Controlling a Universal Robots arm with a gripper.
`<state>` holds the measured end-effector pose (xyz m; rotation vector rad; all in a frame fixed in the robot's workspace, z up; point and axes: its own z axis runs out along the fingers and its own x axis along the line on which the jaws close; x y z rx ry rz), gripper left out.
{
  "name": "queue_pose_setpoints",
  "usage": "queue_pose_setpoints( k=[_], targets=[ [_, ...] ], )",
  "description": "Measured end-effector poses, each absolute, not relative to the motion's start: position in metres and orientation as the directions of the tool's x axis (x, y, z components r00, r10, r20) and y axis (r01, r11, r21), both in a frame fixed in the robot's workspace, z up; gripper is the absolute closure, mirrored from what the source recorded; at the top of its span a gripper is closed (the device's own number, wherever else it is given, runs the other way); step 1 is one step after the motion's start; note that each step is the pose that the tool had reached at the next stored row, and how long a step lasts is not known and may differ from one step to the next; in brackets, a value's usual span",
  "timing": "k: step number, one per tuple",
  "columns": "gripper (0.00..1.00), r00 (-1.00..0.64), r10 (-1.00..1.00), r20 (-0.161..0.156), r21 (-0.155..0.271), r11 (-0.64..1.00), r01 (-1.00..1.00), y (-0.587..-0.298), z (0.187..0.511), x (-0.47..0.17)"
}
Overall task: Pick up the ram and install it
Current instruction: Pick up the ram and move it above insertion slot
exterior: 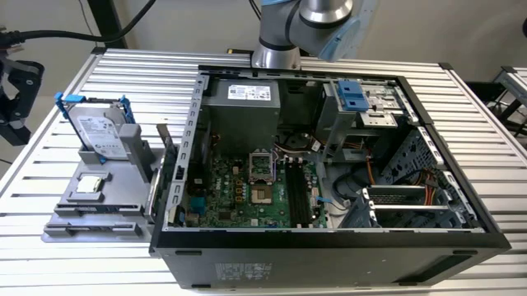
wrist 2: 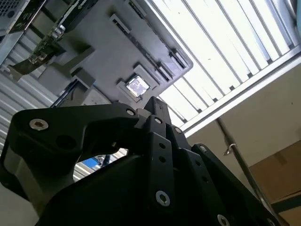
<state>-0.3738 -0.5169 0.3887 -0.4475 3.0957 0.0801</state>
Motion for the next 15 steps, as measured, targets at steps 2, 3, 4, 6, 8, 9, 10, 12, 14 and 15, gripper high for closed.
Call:
queue_pose_setpoints(
  k=[2, 3, 4, 6, 8, 9, 10, 12, 14, 15],
  targets=[
    [1.0, -0.952, -0.305, -0.02, 0.049, 0.951, -0.306, -0.5169, 0.3887, -0.3738],
    [1.0, -0.948, -0.316, -0.02, 0.049, 0.947, -0.317, -0.5169, 0.3887, -0.3738],
    [1.0, -0.945, -0.327, -0.02, 0.049, 0.943, -0.328, -0.5169, 0.3887, -0.3738],
    [1.0, -0.937, -0.349, -0.02, 0.049, 0.936, -0.349, -0.5169, 0.3887, -0.3738],
    [1.0, -0.929, -0.369, -0.02, 0.049, 0.928, -0.37, -0.5169, 0.3887, -0.3738],
    [1.0, -0.925, -0.379, -0.02, 0.049, 0.924, -0.38, -0.5169, 0.3887, -0.3738],
    [1.0, -0.921, -0.388, -0.02, 0.049, 0.92, -0.389, -0.5169, 0.3887, -0.3738],
    [1.0, -0.912, -0.409, -0.02, 0.049, 0.911, -0.409, -0.5169, 0.3887, -0.3738],
    [1.0, -0.904, -0.427, -0.02, 0.049, 0.903, -0.428, -0.5169, 0.3887, -0.3738],
    [1.0, -0.9, -0.436, -0.02, 0.049, 0.898, -0.437, -0.5169, 0.3887, -0.3738]
  ],
)
